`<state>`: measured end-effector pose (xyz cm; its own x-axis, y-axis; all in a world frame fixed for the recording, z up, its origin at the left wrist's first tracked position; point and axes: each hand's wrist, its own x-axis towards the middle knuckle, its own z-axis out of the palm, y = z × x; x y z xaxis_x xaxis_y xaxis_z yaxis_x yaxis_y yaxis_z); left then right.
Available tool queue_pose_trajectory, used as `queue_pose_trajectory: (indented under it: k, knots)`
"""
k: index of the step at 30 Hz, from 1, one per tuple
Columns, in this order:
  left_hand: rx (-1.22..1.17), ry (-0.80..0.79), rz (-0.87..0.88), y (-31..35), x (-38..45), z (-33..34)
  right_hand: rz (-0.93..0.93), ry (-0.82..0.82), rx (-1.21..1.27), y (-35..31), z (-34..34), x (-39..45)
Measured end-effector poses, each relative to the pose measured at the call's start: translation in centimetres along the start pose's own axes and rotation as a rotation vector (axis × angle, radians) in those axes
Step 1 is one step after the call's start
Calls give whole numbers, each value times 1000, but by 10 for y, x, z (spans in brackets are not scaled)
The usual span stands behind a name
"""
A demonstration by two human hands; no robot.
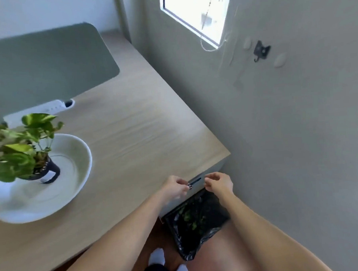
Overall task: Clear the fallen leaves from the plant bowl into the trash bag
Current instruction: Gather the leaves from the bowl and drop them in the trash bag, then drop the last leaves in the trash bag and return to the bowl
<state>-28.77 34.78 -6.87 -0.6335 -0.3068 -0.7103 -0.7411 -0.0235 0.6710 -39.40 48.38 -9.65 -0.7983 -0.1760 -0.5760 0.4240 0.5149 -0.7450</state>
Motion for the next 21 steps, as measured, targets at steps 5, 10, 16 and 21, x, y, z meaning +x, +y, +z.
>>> queue_pose_trajectory:
  k: [5,10,16,21]
  knots:
    - [-200,224,75,-3,-54,-80,-151,-175,-36,-65,50,-15]
    - [-365,569,80,-48,-94,-160,-234,-373,-105,-101,133,-57]
    - [-472,861,-21,-129,-131,-250,-321,-515,-241,-120,246,-117]
    - [-530,959,-118,-192,-149,-310,-379,-433,-448,-117,320,-150]
